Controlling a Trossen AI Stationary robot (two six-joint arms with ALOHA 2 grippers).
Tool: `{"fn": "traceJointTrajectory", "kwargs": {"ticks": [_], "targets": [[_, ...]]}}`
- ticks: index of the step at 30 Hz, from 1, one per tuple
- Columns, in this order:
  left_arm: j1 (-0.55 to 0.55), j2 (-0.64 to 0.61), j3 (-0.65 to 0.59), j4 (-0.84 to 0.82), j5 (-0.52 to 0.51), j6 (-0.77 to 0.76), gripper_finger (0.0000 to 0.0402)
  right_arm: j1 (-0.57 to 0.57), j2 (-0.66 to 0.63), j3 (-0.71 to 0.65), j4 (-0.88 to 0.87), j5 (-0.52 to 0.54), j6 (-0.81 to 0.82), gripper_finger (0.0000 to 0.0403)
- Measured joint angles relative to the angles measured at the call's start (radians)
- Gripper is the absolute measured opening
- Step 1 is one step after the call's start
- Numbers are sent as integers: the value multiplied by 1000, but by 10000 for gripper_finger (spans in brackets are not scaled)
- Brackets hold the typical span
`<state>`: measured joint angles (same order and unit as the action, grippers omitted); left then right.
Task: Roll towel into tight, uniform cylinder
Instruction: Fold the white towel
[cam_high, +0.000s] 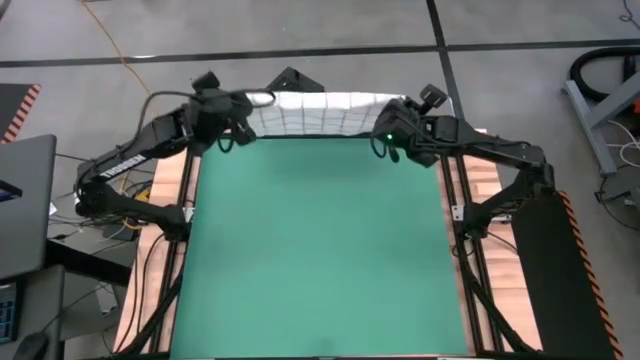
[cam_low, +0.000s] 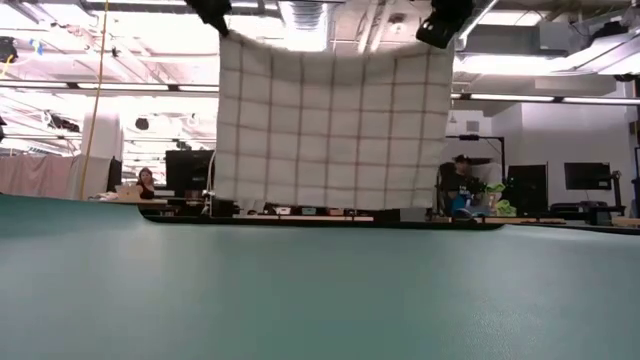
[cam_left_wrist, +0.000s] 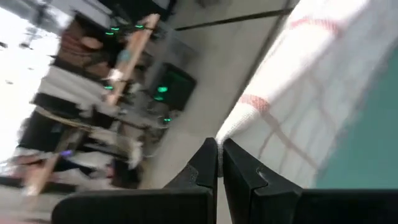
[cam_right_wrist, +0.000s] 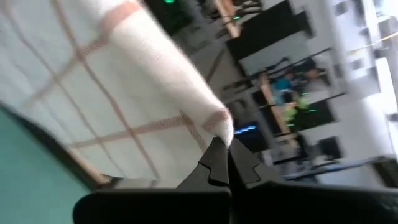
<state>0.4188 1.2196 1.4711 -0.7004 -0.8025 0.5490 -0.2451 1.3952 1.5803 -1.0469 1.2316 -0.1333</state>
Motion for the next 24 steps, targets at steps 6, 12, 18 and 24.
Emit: {"fn": "traceJointTrajectory", "kwargs": {"ticks": [6, 12, 18, 24], "targets": [[-30, -5, -283, -5, 31, -122, 0, 84, -3, -113, -114, -97, 233, 1], [-187, -76, -570, -21, 3, -335, 0, 305, -3, -315, -288, -181, 616, 1], [-467, -186, -707, -103, 35, -716, 0, 586, -1, -438, -331, -311, 995, 1], [-774, -186, -791, -1, 104, -978, 0, 821, 36, -488, -196, -400, 1188, 1]]}}
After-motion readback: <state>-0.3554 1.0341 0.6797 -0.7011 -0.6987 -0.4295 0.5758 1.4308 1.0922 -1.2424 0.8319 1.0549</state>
